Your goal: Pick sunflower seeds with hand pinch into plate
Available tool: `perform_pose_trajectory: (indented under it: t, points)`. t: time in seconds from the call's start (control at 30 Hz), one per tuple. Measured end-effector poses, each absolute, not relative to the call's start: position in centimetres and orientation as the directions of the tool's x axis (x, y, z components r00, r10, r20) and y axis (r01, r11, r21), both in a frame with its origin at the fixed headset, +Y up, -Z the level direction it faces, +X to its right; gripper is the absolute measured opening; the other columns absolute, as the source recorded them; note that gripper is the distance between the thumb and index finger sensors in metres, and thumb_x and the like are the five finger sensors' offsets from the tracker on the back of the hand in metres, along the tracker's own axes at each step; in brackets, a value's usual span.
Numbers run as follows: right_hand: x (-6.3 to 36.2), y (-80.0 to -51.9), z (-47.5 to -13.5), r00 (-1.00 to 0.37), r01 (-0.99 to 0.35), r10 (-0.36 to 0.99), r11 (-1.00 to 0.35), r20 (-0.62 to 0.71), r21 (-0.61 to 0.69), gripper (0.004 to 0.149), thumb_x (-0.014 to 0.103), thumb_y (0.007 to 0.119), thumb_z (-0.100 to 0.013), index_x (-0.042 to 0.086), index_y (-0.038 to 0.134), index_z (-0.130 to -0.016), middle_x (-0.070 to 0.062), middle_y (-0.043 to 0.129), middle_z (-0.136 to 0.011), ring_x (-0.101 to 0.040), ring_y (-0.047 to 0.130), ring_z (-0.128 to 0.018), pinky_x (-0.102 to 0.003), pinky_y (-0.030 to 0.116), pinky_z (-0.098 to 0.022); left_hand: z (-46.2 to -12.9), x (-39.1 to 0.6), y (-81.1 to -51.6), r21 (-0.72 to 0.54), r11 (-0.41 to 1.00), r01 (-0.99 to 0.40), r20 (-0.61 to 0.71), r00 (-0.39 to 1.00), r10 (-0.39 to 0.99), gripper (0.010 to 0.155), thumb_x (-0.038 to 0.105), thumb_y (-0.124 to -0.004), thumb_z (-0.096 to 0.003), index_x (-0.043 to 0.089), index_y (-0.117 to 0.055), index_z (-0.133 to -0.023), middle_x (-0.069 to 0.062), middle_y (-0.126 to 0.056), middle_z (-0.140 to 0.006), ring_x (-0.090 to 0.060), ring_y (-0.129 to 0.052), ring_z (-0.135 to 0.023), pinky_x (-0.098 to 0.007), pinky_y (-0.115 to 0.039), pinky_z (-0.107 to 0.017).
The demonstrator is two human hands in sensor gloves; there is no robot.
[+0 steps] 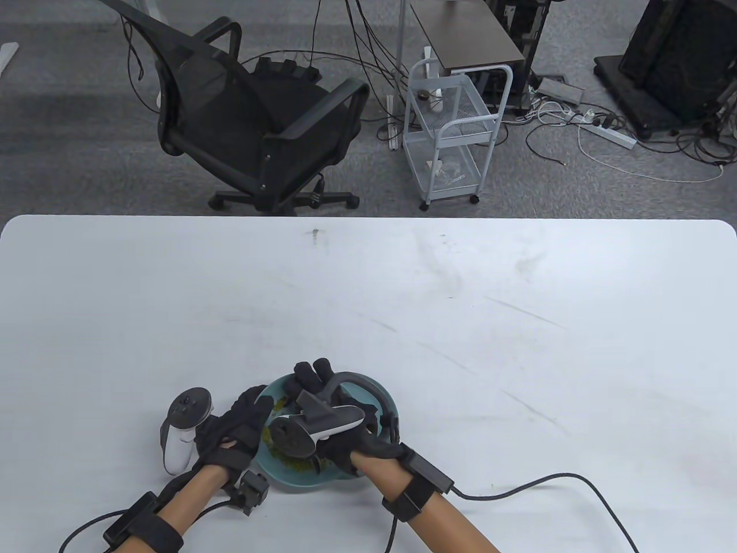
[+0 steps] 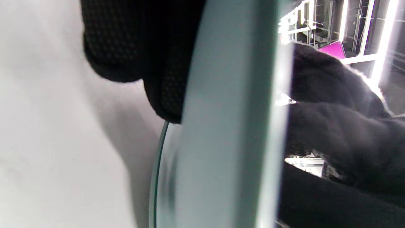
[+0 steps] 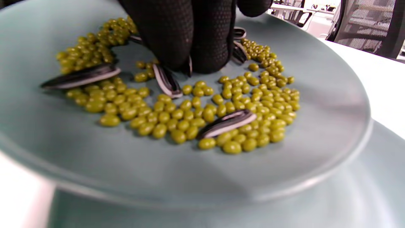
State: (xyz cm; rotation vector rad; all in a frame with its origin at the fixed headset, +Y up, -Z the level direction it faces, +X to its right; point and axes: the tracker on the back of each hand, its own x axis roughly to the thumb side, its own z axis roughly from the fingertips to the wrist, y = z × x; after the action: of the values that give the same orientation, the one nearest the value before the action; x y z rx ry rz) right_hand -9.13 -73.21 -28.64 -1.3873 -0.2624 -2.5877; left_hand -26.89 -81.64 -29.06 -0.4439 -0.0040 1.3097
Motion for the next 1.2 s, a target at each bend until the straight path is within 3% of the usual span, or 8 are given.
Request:
perform_pose_trajectory:
  t: [0.23,0.5,0.9,1.2]
  points:
    - [-7.0,-70.7,-29.8,-0.623,0.122,0.022,-0.985,0.782,0.126,0.037,0.023,0.088,-0.059,-0.005,0.085,-0.083,-0.035,0.036,-0.115,-0.066,0.021,-0.100,-0.080,0.020,-0.065,-29.0,-26.9,-81.5,-0.321,0.170,-0.932,-0.237,0.253,0.938,0.047,0.042,-0.060,-0.0628,0.021,-0.047,-0.103,-0.004,-0.088,-0.082,-0.017,-0.107,-0.046,-0.034,-0.089,-0.037]
    - [-1.1,-68.5,-31.8,-0.748,-0.036,0.134,-0.986,0.650,0.162,0.037,0.021,0.087,-0.059,-0.006,0.085,-0.084,-0.036,0.035,-0.115,-0.066,0.020,-0.100,-0.080,0.019,-0.065,-29.2,-27.6,-81.7,-0.316,0.098,-0.944,-0.260,0.186,0.948,0.047,0.043,-0.060,-0.0630,0.022,-0.046,-0.103,-0.003,-0.088,-0.083,-0.017,-0.106,-0.046,-0.034,-0.089,-0.038]
    - [1.2,-75.0,-32.7,-0.814,0.110,0.120,-0.929,0.569,0.354,0.037,0.022,0.086,-0.060,-0.005,0.084,-0.085,-0.037,0.034,-0.114,-0.068,0.020,-0.099,-0.080,0.020,-0.064,-29.3,-28.3,-81.8,-0.281,0.069,-0.957,-0.251,0.142,0.958,0.047,0.045,-0.058,-0.0635,0.024,-0.045,-0.104,-0.001,-0.087,-0.083,-0.015,-0.106,-0.047,-0.032,-0.089,-0.039]
    - [1.0,-75.6,-32.4,-0.817,0.144,0.091,-0.925,0.570,0.353,0.038,0.022,0.085,-0.060,-0.005,0.083,-0.086,-0.037,0.034,-0.114,-0.068,0.020,-0.099,-0.080,0.020,-0.064,-29.2,-28.4,-81.8,-0.271,0.034,-0.962,-0.271,0.111,0.956,0.048,0.045,-0.058,-0.0636,0.024,-0.043,-0.104,-0.001,-0.087,-0.083,-0.016,-0.106,-0.047,-0.033,-0.089,-0.039]
